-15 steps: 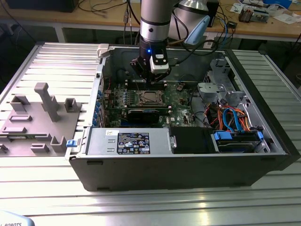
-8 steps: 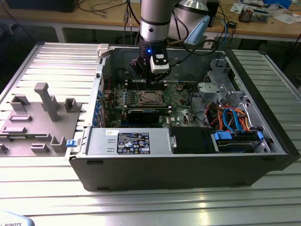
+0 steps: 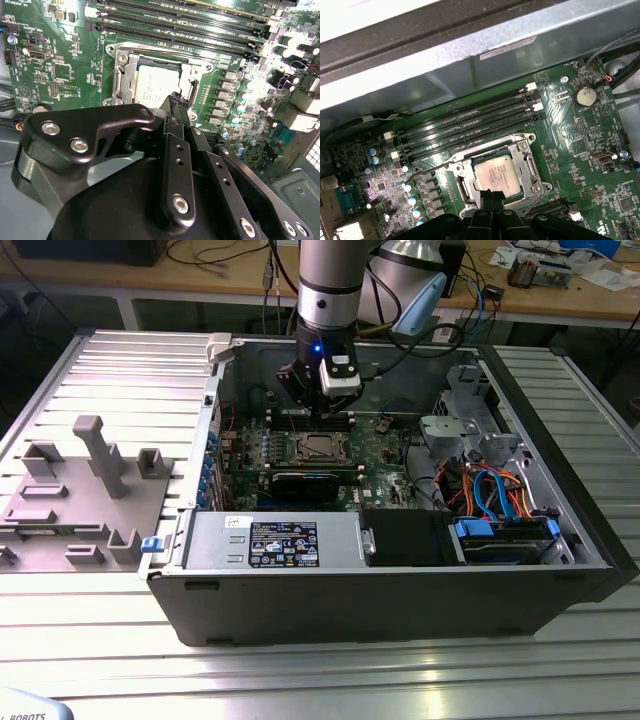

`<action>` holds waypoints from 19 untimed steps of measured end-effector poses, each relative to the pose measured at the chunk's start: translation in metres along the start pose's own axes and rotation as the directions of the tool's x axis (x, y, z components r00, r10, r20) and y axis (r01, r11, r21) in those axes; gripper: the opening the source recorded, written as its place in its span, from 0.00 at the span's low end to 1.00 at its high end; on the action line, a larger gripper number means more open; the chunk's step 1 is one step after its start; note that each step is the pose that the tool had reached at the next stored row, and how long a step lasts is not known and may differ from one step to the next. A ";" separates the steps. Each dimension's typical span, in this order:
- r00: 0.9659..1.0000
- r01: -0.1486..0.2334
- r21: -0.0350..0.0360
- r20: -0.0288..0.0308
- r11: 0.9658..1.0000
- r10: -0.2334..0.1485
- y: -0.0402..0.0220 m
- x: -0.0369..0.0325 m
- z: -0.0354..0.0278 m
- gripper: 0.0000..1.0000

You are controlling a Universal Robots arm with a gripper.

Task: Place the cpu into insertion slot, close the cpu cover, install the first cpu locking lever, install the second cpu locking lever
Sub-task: 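Install the first cpu locking lever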

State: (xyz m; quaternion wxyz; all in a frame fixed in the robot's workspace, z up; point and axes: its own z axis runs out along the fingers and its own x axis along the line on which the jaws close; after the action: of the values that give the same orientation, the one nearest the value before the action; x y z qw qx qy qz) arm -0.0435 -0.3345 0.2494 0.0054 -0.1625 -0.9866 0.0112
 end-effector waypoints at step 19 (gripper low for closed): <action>1.000 0.024 0.000 0.001 1.000 -0.024 0.0000 0.0000 0.0000 0.11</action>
State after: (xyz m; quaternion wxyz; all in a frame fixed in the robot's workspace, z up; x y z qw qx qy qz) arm -0.0435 -0.3346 0.2494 0.0053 -0.1508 -0.9885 0.0113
